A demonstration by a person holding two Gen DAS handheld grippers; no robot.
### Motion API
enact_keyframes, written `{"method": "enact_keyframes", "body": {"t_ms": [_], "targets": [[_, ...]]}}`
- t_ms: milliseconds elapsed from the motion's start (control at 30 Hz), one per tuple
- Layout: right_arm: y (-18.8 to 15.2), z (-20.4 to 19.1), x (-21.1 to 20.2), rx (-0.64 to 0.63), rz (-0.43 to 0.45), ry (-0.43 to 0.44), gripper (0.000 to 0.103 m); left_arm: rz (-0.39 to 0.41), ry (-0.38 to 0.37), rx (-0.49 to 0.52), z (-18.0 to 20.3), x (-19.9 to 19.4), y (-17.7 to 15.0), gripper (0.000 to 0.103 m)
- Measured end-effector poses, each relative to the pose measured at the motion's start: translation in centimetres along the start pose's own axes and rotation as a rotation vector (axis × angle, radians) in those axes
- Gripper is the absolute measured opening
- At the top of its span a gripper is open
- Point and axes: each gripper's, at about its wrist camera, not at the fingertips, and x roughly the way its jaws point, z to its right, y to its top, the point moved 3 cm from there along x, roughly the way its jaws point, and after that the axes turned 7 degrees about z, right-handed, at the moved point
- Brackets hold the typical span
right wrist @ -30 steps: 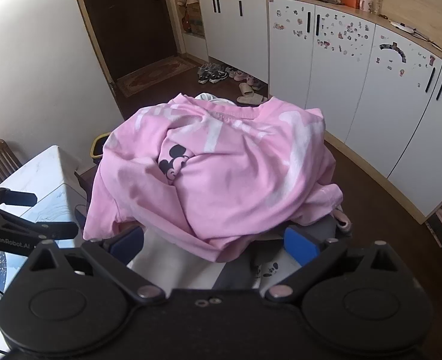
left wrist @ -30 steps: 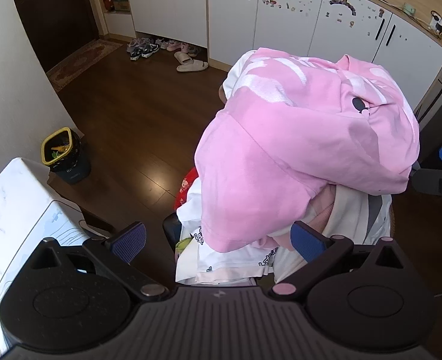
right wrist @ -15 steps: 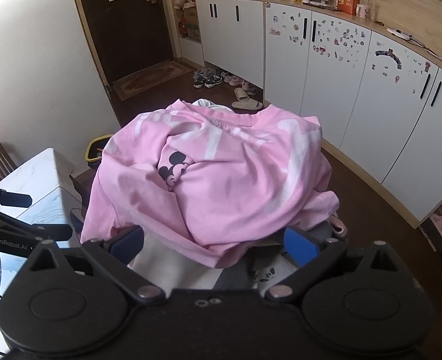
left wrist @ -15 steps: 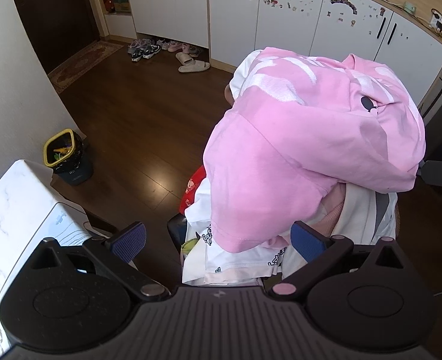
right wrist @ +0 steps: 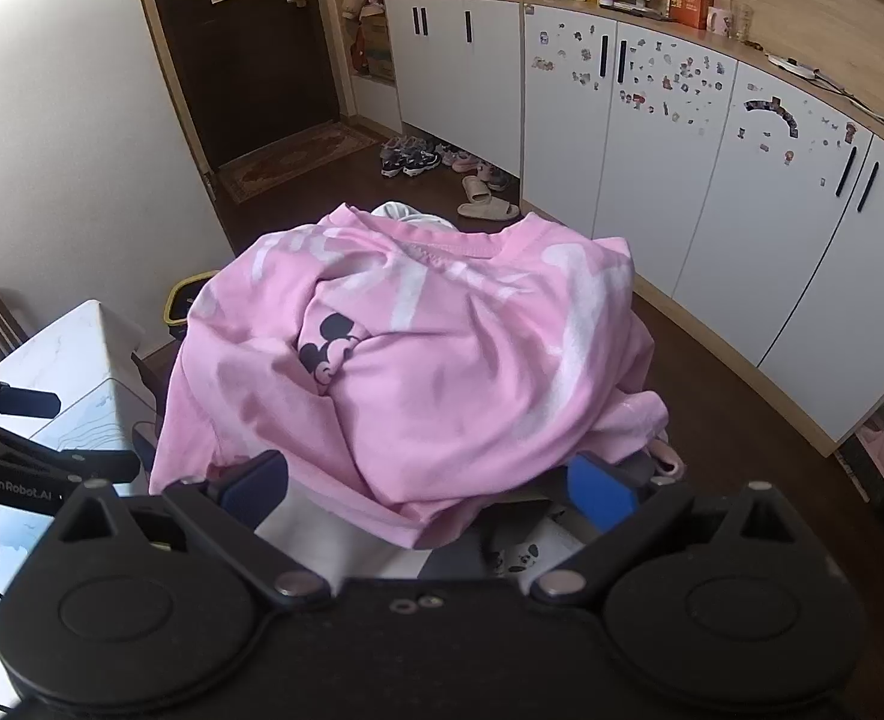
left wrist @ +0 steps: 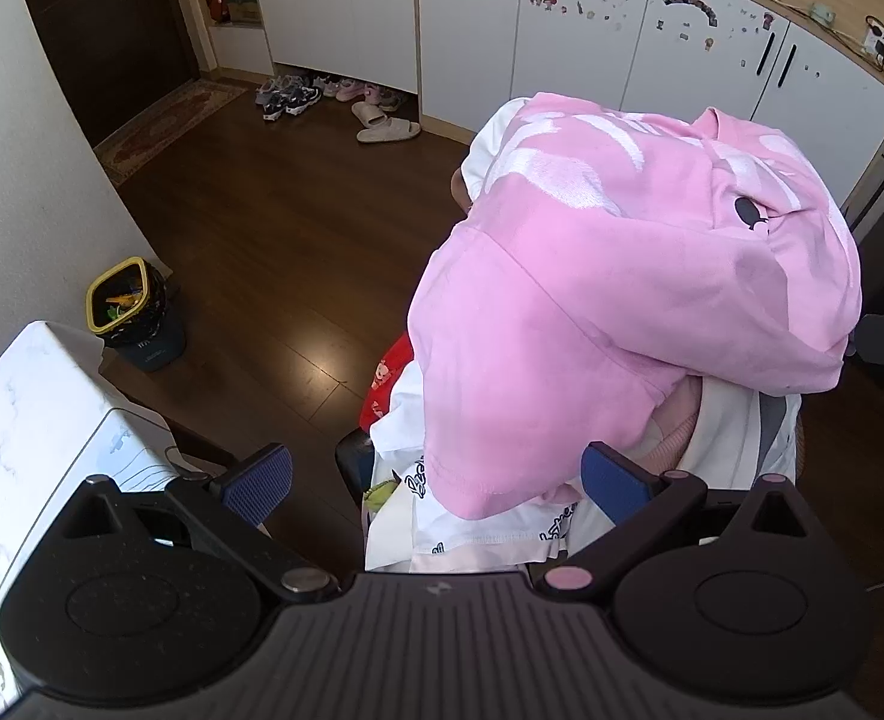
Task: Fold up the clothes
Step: 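Reach both grippers toward the pink T-shirt on the clothes pile, then grasp the pink T-shirt with the left gripper while the right gripper grasps it too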
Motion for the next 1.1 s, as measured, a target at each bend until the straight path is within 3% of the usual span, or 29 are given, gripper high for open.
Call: {"method": "enact_keyframes", "body": {"t_ms": [233,367,533,767,867,900,1100], "targets": [[0.4,0.4,1.0,0.001,-0.01,0.013,0.103,-0.006,-0.022,0.008,0.2,0.7,0.8,0.103],[1.7,0.9,1.7,-0.012,-0.004,0.012,0.103,0.013,-0.046,0.01,0.5,0.8,3.1,0.103],[3.6,1.9,4.1,-0.017,-0.004,0.025,0.103,0.047,-0.088,0.013,1.9,2.1,6.4,0.103],[4.5,4.2,8.1,0.041,-0.035,0.072,0.103,0.034,-0.13,-0.025,2.5,5.4,7.2,0.1],[4.6,3.9,7.8,0.007,-0.019,0.093,0.103,0.032,-0.164,-0.048,2.6,5.7,7.2,0.071],[4.6,3.7,7.4,-0.011,-0.01,0.098,0.103,0.033,-0.174,-0.053,2.6,5.7,7.1,0.057],[4.9,2.3,5.2,-0.116,0.039,0.129,0.103,0.071,-0.183,-0.059,2.8,4.7,6.9,0.036]]}}
